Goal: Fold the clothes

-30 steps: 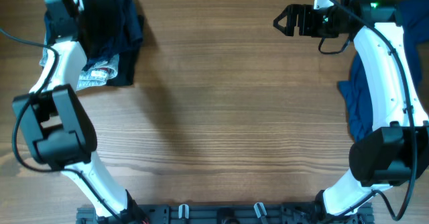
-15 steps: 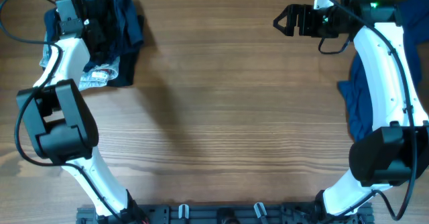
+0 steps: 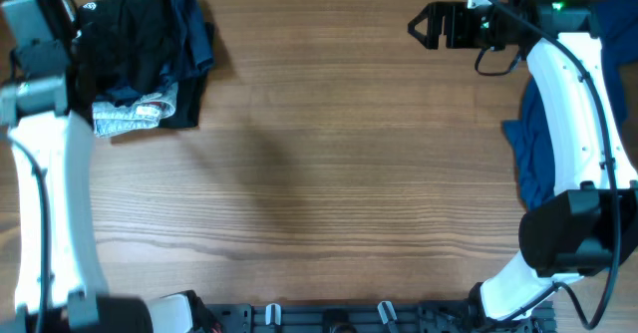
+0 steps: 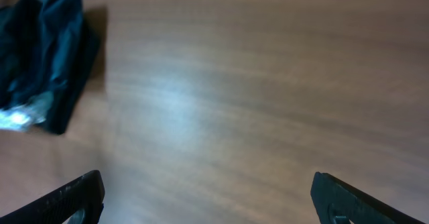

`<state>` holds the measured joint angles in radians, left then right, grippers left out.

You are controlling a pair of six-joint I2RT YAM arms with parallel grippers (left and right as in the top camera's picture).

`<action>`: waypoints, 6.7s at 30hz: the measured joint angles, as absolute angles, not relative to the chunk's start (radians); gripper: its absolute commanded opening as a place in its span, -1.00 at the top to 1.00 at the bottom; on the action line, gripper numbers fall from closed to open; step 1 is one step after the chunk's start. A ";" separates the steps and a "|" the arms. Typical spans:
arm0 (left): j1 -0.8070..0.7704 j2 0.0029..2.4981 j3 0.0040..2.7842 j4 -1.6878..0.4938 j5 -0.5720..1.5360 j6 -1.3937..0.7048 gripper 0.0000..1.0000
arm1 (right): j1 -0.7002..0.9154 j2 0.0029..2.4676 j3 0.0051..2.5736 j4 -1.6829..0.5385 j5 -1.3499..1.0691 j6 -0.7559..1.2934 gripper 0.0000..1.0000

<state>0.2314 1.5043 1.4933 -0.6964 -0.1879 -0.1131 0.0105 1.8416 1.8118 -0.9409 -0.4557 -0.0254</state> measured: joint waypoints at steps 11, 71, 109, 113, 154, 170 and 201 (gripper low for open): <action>0.231 1.352 1.493 -0.779 -0.041 -0.114 -0.99 | 0.011 1.451 1.979 -0.886 -0.090 -0.059 -1.00; 0.231 1.354 1.493 -0.781 -0.027 -0.114 -1.00 | -0.045 0.130 0.058 0.112 -0.067 0.086 -1.00; 0.231 1.354 1.493 -0.782 -0.027 -0.114 -1.00 | -0.054 0.023 0.007 -0.001 -0.067 0.074 -1.00; 0.231 1.354 1.493 -0.783 -0.027 -0.114 -1.00 | -0.054 0.023 0.007 -0.001 -0.067 0.074 -1.00; 0.047 0.377 0.180 0.116 0.212 -0.242 -1.00 | -0.054 0.028 0.007 -0.001 -0.067 0.066 -0.99; 0.040 0.154 0.088 0.112 0.212 -0.246 -1.00 | -0.054 0.029 0.007 -0.001 -0.067 0.066 -0.99; 0.040 0.013 0.012 -0.056 0.211 -0.246 -0.99 | -0.054 0.029 0.007 -0.001 -0.067 0.066 -1.00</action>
<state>0.0399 0.0128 0.0116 -0.0559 0.2108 -0.2459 -0.0544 0.0288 0.0071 -0.0006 -0.0669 0.0662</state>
